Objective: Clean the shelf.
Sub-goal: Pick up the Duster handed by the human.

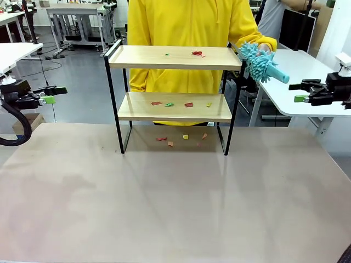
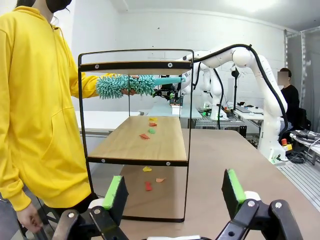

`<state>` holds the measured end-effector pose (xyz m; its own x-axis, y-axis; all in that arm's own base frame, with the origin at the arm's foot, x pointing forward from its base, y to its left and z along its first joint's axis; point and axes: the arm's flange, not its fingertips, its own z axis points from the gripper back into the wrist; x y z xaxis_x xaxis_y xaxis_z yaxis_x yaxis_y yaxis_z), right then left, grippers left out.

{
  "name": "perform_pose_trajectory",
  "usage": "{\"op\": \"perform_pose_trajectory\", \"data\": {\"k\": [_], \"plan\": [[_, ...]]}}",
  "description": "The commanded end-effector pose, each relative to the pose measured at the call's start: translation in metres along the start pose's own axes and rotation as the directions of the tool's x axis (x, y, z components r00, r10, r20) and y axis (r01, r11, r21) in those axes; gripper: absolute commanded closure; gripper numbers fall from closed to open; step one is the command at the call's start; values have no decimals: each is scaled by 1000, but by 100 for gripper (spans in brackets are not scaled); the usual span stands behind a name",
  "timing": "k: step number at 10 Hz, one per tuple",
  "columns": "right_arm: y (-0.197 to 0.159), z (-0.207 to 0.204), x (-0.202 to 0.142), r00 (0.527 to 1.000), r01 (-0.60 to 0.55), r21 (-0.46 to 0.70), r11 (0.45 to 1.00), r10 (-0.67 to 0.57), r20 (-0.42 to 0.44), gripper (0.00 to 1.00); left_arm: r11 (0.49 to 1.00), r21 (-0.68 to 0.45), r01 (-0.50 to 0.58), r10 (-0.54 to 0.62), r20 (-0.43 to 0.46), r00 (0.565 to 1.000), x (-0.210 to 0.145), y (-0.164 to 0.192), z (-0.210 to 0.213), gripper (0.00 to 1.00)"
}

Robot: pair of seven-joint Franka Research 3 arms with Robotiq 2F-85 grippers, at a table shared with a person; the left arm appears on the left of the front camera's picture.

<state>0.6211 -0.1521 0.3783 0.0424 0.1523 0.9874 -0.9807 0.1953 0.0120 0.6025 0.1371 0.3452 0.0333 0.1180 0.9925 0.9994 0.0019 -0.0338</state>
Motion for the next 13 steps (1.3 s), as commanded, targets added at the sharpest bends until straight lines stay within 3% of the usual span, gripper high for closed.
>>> {"op": "perform_pose_trajectory", "data": {"k": [1, 13], "plan": [[1, -1, 2, 1000, -3, 2, 1000, 3, -1, 0, 1000, 0, 14, -14, -4, 1000, 3, 0, -1, 0], [0, 0, 0, 1000, 0, 0, 1000, 0, 0, 0, 1000, 0, 14, -14, -4, 1000, 3, 0, -1, 0]]}}
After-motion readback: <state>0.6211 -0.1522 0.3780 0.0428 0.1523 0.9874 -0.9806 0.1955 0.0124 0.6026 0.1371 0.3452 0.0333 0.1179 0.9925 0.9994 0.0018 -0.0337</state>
